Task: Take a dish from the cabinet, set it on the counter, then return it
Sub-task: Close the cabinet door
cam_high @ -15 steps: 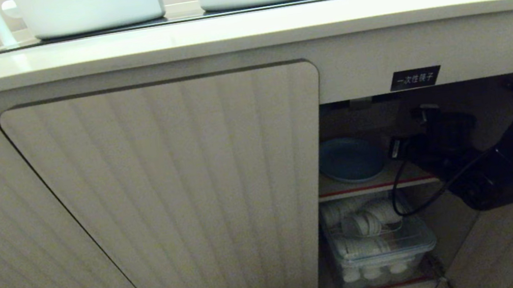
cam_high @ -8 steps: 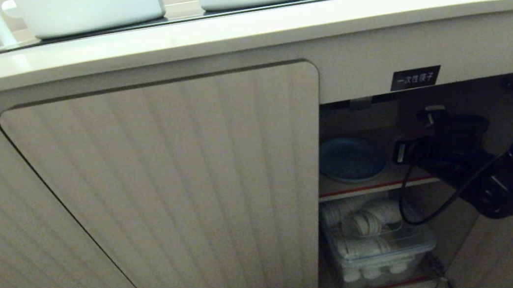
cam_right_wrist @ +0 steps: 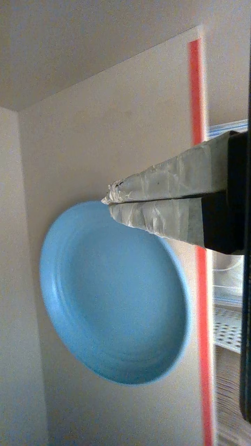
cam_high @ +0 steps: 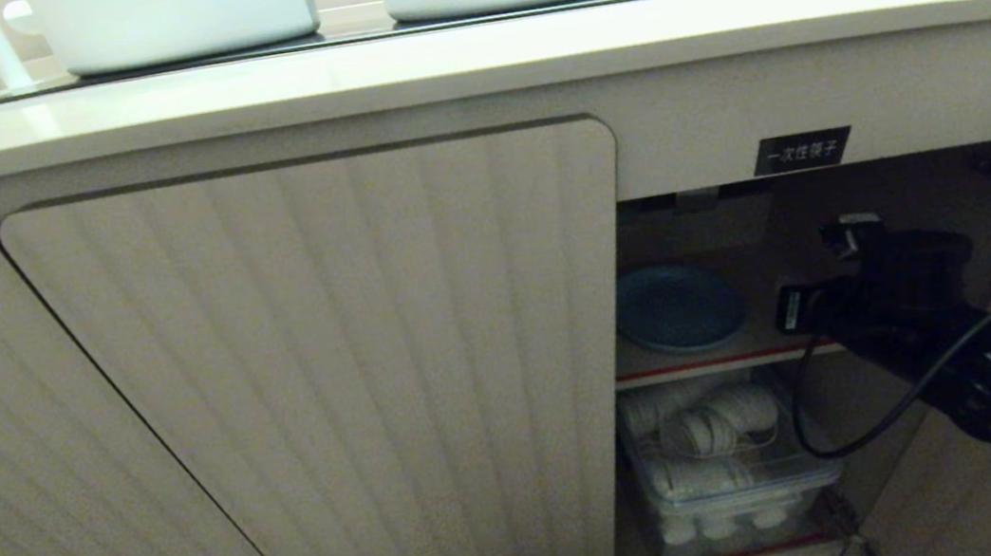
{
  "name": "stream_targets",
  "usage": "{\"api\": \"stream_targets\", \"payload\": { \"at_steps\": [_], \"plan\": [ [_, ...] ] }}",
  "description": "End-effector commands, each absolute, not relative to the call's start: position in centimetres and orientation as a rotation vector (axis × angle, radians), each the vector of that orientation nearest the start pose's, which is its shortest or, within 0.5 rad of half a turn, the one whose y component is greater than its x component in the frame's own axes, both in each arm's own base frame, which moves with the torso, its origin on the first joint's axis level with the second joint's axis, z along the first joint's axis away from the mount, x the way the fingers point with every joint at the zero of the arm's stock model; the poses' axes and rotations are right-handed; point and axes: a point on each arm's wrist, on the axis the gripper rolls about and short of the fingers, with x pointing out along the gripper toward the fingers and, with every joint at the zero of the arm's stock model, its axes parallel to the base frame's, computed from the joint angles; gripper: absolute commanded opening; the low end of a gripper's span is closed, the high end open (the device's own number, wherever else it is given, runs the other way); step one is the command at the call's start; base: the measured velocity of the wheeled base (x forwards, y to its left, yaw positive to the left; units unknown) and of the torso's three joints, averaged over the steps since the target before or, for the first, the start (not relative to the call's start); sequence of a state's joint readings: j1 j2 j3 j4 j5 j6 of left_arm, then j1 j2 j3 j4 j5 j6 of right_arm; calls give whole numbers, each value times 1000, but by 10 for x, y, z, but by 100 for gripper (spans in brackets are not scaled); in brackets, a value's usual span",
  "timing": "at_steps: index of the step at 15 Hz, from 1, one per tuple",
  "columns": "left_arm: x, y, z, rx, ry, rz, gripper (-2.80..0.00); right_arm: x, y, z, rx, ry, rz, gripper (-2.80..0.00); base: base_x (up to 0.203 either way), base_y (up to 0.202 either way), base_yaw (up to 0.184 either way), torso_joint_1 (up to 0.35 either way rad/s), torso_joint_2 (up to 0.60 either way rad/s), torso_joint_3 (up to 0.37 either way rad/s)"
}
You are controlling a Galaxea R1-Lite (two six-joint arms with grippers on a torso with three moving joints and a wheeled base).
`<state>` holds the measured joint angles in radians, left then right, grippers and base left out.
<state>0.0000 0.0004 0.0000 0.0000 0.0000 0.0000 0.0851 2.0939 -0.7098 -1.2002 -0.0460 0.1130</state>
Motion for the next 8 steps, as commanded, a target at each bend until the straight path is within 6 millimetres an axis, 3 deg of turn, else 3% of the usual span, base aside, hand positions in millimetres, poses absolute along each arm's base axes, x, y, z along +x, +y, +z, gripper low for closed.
{"api": "stream_targets", "payload": {
  "at_steps": [1,8],
  "plan": [
    [-23,0,75,0,0,1,-280,348,28,90,102,173,28,-280,0,0,0,0,0,0],
    [-23,0,75,0,0,0,-280,321,27,104,109,178,70,-280,0,0,0,0,0,0]
  ]
}}
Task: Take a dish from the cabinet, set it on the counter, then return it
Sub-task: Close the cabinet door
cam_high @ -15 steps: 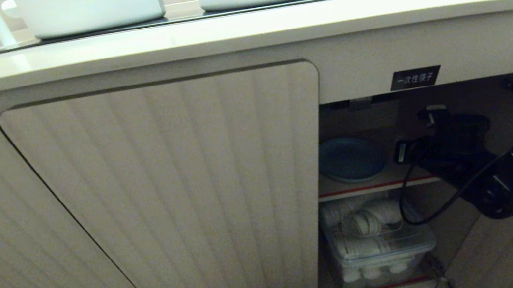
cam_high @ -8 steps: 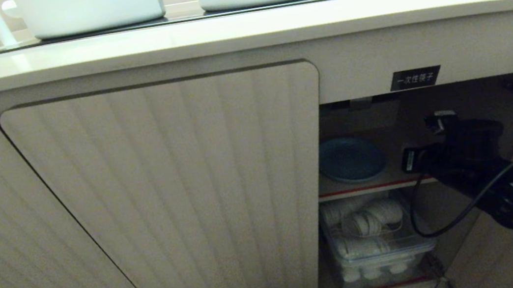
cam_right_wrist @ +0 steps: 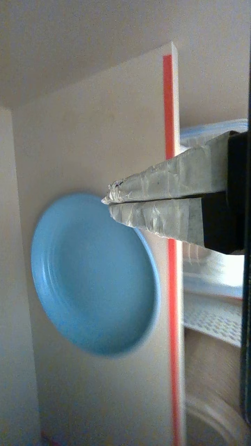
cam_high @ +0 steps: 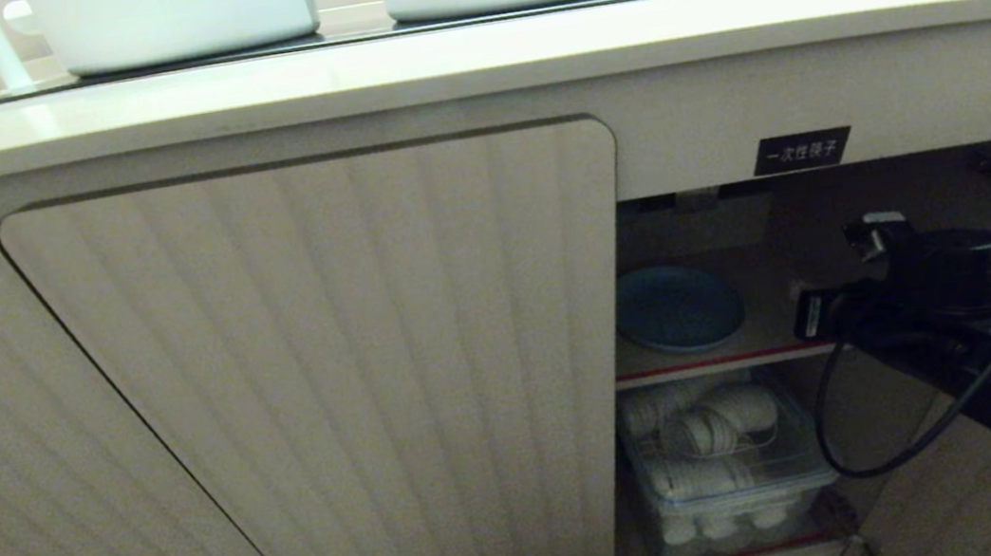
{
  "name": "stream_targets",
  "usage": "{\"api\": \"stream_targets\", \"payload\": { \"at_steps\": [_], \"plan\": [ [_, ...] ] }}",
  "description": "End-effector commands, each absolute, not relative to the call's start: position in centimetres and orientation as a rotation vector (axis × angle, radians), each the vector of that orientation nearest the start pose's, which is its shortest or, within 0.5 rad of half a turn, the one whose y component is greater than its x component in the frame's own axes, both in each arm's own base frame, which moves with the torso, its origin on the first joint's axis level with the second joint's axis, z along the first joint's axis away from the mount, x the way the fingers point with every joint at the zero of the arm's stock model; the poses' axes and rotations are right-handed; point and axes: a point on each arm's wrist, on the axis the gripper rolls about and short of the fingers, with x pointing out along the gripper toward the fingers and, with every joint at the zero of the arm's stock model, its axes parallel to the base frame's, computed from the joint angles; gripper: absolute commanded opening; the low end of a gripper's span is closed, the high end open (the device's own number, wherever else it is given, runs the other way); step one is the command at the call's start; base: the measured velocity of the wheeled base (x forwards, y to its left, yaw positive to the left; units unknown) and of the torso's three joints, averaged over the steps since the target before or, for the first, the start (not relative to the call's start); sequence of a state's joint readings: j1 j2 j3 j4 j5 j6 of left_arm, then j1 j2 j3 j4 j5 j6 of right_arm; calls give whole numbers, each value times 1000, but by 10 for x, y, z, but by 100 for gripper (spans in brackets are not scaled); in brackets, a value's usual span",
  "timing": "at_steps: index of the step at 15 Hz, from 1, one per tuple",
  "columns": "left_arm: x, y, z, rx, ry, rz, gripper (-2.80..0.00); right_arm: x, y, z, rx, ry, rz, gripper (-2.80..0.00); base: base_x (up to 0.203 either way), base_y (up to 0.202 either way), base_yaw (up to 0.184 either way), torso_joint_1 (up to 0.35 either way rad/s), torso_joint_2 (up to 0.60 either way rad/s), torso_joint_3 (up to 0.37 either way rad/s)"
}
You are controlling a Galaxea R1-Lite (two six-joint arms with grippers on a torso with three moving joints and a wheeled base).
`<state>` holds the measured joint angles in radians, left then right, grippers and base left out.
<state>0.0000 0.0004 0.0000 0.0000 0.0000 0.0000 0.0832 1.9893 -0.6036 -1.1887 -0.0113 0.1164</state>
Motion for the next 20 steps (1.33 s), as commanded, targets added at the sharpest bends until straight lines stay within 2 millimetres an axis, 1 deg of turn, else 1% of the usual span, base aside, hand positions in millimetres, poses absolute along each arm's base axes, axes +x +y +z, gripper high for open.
{"api": "stream_targets", "payload": {
  "at_steps": [1,7,11,14,15,17,20],
  "plan": [
    [-23,0,75,0,0,0,-280,313,26,104,109,189,80,-280,0,0,0,0,0,0],
    [-23,0,75,0,0,1,-280,256,21,97,105,279,80,-280,0,0,0,0,0,0],
    [-23,0,75,0,0,0,-280,219,18,88,103,330,78,-280,0,0,0,0,0,0],
    [-23,0,75,0,0,0,-280,188,16,81,109,360,120,-280,0,0,0,0,0,0],
    [-23,0,75,0,0,0,-280,183,16,84,109,349,135,-280,0,0,0,0,0,0],
    [-23,0,75,0,0,1,-280,180,13,88,108,329,130,-280,0,0,0,0,0,0],
    [-23,0,75,0,0,0,-280,173,11,90,76,347,126,-280,0,0,0,0,0,0]
  ]
}}
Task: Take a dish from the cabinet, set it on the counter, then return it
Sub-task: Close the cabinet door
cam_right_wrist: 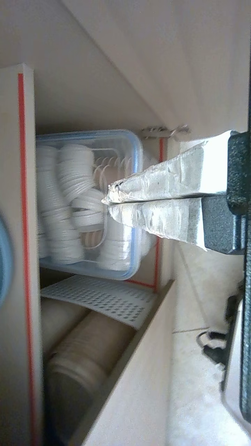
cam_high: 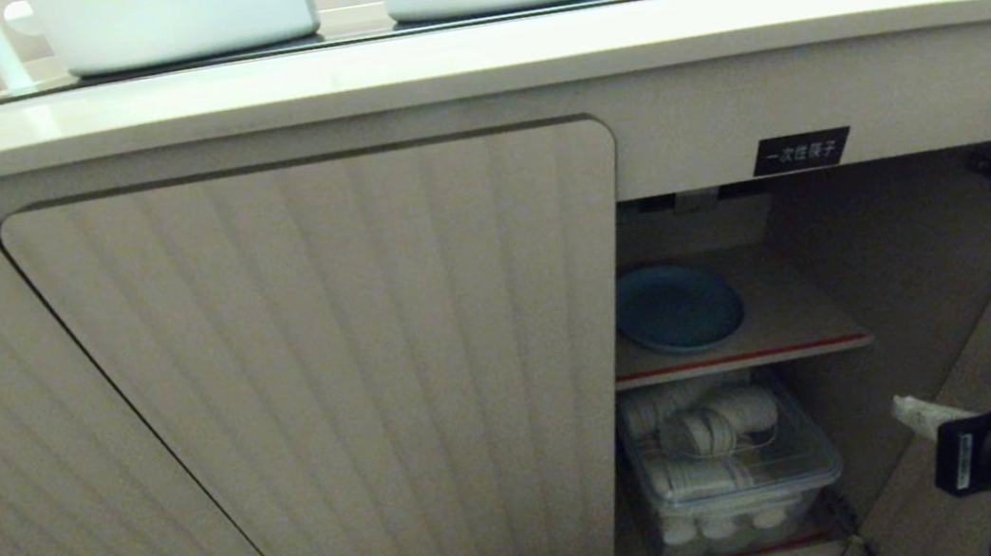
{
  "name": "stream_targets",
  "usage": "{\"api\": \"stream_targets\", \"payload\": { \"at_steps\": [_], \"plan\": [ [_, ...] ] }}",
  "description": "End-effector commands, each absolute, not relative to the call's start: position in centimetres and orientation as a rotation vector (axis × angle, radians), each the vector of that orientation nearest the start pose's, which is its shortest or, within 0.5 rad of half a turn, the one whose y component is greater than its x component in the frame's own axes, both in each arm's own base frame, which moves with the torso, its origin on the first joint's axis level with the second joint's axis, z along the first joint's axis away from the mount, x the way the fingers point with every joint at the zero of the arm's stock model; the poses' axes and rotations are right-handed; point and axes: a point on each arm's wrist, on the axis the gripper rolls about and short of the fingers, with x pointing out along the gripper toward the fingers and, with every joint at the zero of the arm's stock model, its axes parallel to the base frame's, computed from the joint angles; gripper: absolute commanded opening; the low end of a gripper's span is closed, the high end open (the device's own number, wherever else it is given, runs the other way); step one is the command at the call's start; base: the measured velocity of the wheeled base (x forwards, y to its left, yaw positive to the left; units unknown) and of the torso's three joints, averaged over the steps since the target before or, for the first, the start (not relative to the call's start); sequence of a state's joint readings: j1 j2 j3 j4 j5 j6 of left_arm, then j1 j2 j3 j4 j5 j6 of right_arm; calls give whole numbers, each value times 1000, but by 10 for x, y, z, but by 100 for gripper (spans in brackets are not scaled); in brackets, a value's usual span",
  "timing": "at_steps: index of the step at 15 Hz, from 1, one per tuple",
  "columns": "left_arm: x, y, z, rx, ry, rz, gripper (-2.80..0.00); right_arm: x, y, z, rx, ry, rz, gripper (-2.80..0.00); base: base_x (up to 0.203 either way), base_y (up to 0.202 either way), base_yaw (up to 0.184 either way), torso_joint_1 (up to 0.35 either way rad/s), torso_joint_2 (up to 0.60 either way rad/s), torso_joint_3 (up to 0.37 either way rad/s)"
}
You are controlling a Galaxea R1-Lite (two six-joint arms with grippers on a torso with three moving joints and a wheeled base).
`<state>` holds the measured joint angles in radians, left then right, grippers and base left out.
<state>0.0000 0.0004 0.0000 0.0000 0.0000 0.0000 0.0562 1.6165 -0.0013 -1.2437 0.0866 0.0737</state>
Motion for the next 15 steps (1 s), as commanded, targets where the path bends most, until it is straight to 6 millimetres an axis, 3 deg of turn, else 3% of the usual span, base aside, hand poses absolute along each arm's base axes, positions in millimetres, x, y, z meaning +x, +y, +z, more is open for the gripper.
{"api": "stream_targets", "payload": {
  "at_steps": [1,8,15],
  "plan": [
    [-23,0,75,0,0,0,-280,168,11,93,66,347,127,-280,0,0,0,0,0,0],
    [-23,0,75,0,0,0,-280,109,7,106,57,405,115,-280,0,0,0,0,0,0],
    [-23,0,75,0,0,0,-280,52,4,93,12,494,123,-280,0,0,0,0,0,0]
  ]
}}
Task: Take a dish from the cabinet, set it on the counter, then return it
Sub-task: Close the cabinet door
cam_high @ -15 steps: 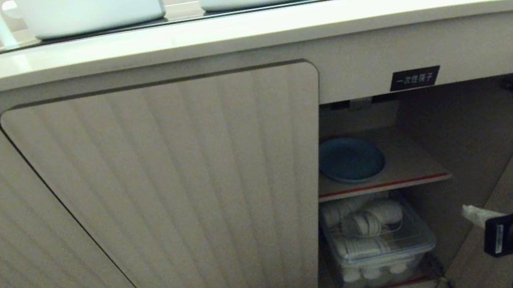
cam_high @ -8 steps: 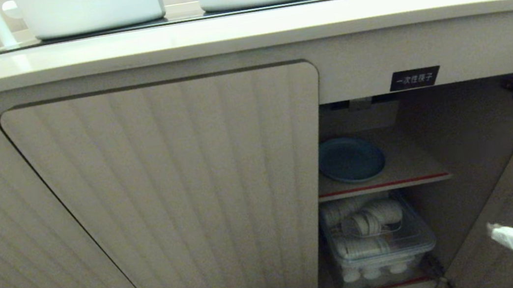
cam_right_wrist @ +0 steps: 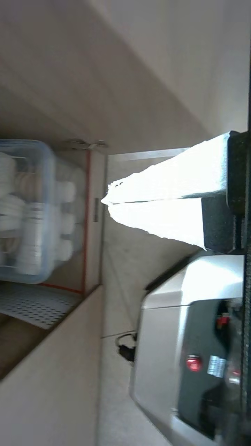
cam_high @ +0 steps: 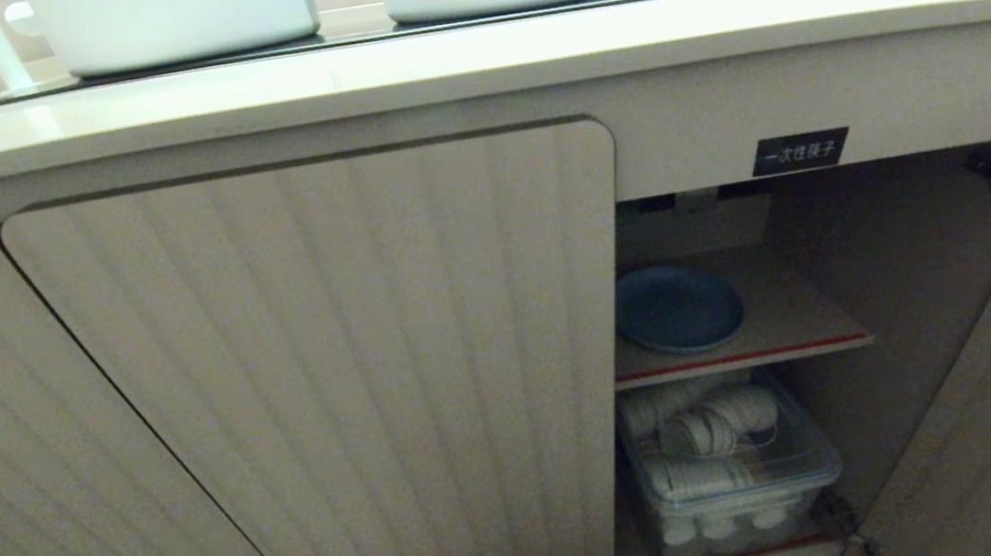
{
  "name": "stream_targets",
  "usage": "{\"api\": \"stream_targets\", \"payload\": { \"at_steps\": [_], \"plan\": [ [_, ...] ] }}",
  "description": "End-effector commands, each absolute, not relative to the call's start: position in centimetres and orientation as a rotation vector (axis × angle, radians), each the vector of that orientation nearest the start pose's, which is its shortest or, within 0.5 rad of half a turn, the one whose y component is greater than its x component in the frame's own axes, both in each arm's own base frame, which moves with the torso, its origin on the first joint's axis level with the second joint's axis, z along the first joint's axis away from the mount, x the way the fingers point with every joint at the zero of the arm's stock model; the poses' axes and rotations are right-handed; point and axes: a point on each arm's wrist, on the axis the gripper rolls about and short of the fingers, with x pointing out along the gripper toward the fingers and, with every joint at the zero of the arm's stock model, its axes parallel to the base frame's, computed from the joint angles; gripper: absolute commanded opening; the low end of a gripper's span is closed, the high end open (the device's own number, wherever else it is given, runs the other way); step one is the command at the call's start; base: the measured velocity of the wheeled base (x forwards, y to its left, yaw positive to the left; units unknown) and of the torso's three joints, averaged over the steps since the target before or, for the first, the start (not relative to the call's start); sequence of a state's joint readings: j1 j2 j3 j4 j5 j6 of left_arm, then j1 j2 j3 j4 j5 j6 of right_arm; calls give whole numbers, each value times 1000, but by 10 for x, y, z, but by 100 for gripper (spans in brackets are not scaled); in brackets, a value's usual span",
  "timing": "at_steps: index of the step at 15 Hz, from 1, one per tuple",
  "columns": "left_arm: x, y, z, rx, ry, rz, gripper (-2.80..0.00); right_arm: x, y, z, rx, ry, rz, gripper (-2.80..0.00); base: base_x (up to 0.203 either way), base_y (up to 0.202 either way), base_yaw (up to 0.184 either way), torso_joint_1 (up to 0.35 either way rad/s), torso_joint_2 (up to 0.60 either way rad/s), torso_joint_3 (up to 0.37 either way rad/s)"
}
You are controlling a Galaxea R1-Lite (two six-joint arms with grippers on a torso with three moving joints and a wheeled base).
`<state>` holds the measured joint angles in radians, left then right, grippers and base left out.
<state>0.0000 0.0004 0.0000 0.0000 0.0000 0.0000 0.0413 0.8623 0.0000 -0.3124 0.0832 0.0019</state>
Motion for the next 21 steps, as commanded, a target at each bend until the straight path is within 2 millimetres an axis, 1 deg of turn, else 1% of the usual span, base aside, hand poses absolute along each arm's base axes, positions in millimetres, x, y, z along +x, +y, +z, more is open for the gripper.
{"api": "stream_targets", "payload": {
  "at_steps": [1,4,7,10,13,18,21],
  "plan": [
    [-23,0,75,0,0,1,-280,46,4,90,11,505,123,-280,0,0,0,0,0,0],
    [-23,0,75,0,0,0,-280,32,3,87,14,480,130,-280,0,0,0,0,0,0],
    [-23,0,75,0,0,0,-280,23,3,87,16,418,118,-280,0,0,0,0,0,0],
    [-23,0,75,0,0,1,-280,12,1,85,14,334,79,-280,0,0,0,0,0,0],
    [-23,0,75,0,0,0,-280,1,1,85,18,223,86,-280,0,0,0,0,0,0],
    [-23,0,75,0,0,0,-280,0,1,85,-1,208,70,-280,0,0,0,0,0,0],
    [-23,0,75,0,0,0,-280,-6,0,85,-24,144,51,-280,0,0,0,0,0,0]
  ]
}}
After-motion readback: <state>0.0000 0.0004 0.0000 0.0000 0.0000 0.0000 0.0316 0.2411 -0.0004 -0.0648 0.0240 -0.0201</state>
